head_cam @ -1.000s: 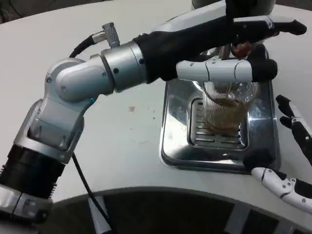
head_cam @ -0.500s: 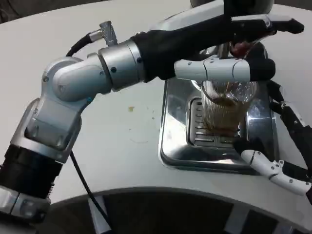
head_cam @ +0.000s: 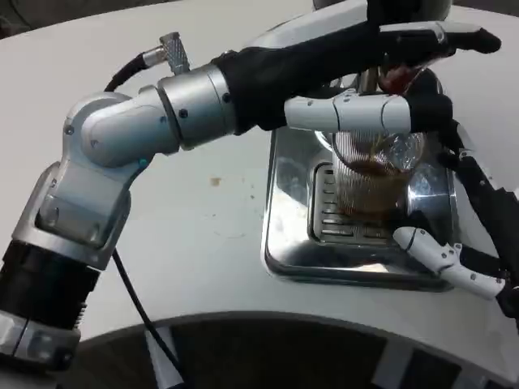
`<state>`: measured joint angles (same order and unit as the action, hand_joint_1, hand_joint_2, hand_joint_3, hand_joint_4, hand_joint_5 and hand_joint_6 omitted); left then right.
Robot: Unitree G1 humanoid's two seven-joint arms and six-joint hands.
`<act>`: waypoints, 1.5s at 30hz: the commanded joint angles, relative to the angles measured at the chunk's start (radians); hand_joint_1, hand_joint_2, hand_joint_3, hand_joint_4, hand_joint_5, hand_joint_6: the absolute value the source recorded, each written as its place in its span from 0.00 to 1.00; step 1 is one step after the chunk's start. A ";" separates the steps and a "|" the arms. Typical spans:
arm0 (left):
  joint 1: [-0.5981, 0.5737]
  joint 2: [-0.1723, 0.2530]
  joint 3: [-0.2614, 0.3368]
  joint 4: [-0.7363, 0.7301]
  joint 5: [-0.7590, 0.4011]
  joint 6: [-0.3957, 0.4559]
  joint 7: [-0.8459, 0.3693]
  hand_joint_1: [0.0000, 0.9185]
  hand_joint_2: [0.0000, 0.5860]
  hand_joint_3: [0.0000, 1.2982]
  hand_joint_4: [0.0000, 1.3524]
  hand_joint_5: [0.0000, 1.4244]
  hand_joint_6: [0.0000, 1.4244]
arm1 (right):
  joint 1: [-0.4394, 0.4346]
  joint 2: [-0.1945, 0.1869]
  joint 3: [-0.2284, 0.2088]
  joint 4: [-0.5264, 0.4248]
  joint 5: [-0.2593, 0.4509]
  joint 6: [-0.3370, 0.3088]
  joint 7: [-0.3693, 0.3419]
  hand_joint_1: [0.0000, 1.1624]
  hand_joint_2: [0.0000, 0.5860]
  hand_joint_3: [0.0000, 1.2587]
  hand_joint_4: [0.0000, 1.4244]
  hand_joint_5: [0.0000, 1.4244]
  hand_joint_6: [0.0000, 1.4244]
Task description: Grasp the cup under the faucet to collect the drink, then remove the cup.
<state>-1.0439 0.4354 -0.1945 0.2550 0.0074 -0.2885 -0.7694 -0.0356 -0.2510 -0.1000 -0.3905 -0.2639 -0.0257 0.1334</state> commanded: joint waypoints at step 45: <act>-0.042 0.007 -0.038 0.140 0.065 -0.117 -0.036 0.00 0.16 0.13 0.05 0.06 0.08 | -0.202 -0.027 0.007 0.359 0.087 -0.179 -0.060 0.59 0.35 0.01 0.03 0.08 0.00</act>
<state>-1.0966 0.4362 -0.2006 0.3752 0.0195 -0.3966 -0.7837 -0.2400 -0.2800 -0.0954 -0.0383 -0.1866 -0.1841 0.0837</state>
